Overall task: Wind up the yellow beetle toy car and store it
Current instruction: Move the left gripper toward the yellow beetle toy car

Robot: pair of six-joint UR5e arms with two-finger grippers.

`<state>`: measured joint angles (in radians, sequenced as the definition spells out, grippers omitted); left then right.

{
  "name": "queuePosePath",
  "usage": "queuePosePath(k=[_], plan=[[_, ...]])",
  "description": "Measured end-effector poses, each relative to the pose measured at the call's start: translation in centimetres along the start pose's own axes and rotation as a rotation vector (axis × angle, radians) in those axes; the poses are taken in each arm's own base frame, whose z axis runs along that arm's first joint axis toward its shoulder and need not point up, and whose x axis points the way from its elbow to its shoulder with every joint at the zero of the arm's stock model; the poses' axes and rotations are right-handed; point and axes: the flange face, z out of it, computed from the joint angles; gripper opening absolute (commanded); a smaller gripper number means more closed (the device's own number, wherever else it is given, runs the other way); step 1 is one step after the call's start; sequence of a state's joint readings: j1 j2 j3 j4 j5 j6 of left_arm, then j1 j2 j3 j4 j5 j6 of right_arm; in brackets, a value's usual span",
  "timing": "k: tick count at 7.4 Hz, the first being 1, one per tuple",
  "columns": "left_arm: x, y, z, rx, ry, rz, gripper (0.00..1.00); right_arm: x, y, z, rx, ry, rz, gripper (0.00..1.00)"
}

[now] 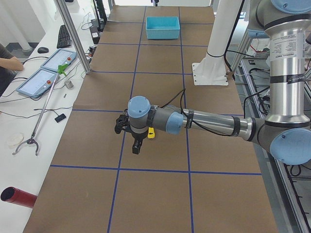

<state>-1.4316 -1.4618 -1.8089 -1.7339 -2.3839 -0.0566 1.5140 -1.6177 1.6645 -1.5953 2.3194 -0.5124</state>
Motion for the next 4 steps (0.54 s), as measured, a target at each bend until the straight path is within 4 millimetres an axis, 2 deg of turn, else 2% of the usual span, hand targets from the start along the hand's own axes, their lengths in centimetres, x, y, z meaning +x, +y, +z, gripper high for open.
queuePosePath(k=[3, 4], plan=[[5.8, -1.1, 2.1, 0.082, 0.053, 0.248, 1.0, 0.0, 0.0, 0.0, 0.0, 0.0, 0.001, 1.0], [7.8, -0.3, 3.2, 0.114, 0.083, 0.347, 1.0, 0.0, 0.0, 0.0, 0.0, 0.0, 0.0, 1.0]])
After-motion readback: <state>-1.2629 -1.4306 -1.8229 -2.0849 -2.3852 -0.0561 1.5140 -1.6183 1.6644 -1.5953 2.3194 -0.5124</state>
